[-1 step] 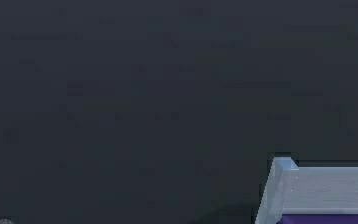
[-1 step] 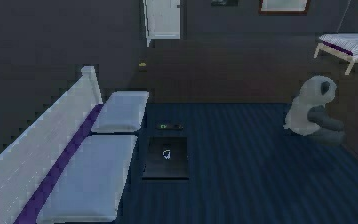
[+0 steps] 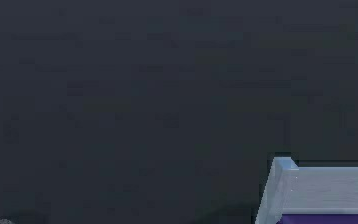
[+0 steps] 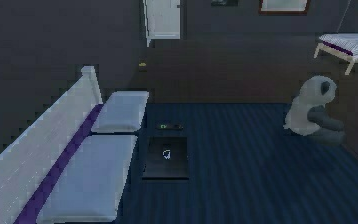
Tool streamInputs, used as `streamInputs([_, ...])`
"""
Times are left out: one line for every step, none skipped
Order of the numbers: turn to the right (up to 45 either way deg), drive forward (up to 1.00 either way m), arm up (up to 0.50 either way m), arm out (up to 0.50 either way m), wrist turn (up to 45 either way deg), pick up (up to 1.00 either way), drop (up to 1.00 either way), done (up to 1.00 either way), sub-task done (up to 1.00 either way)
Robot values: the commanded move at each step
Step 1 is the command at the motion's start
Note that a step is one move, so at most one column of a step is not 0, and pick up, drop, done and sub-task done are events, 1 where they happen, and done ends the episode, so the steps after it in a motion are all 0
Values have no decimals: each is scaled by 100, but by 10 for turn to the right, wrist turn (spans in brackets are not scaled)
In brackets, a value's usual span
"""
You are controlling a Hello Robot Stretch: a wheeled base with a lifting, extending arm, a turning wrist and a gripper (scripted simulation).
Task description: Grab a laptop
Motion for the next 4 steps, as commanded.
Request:
streamInputs([0, 0, 12, 0, 0, 0, 0, 0, 0])
streamInputs([0, 0, 0, 44, 0, 0, 0, 0, 0])
streamInputs([0, 0, 0, 0, 450, 0, 0, 0, 0])
streamInputs([0, 0, 0, 0, 450, 0, 0, 0, 0])
